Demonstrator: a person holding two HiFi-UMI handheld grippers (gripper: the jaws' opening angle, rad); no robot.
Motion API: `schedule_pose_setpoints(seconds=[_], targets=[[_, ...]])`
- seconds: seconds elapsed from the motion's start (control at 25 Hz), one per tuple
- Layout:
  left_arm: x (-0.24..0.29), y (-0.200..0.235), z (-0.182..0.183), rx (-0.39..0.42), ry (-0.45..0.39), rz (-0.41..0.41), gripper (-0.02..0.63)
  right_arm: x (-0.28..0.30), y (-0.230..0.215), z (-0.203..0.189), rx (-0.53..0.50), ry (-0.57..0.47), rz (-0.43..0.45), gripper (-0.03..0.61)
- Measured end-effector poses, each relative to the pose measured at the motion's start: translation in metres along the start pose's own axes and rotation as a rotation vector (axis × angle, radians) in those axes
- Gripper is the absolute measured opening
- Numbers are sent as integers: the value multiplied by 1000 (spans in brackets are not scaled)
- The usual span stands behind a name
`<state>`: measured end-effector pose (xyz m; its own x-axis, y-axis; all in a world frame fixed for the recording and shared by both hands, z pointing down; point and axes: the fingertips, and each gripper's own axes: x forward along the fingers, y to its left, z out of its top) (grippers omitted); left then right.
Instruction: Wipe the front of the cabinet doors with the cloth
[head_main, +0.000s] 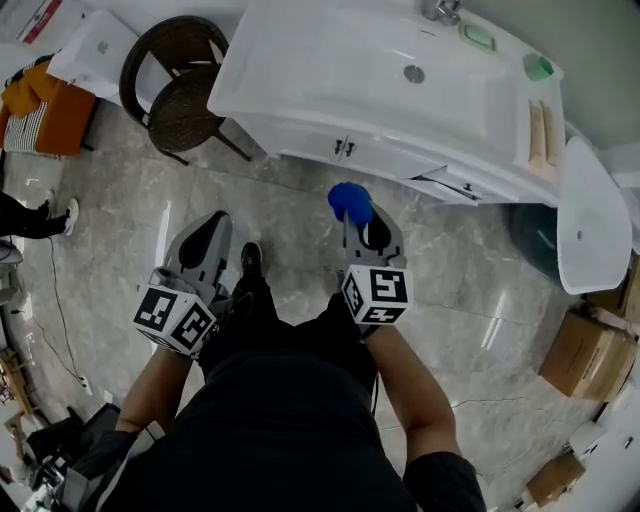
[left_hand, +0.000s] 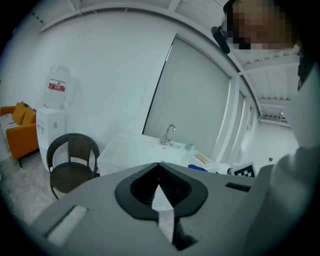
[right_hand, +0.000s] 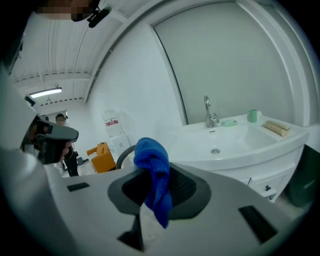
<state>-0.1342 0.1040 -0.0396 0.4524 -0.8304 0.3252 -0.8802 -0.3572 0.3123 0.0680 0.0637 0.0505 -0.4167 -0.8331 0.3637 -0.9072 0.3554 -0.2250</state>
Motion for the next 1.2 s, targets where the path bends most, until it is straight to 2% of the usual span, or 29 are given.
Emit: schedule_pose_setpoints(seconds=[0.16, 0.36, 0.52, 0.68, 0.84, 1.04, 1.2], targets=[[-6, 67, -17, -54, 30, -23, 0, 82, 49, -37, 38, 49, -44, 67], [-6, 141, -34, 36, 108, -124, 0, 190, 106, -84, 81, 80, -116, 67], [9, 176, -64, 8, 169, -137, 0, 262, 130, -130, 94, 115, -104, 67], [29, 177, -100, -21, 214, -141, 0, 334, 128, -171, 67, 111, -82, 67], [43, 177, -145, -44, 289, -155, 0, 382, 117, -195, 22, 100, -84, 67], [65, 161, -186, 62, 363, -241, 0, 379, 87, -194, -21, 60, -93, 67], [89, 135, -201, 62, 372, -289, 0, 349, 32, -197, 5, 66, -164, 67]])
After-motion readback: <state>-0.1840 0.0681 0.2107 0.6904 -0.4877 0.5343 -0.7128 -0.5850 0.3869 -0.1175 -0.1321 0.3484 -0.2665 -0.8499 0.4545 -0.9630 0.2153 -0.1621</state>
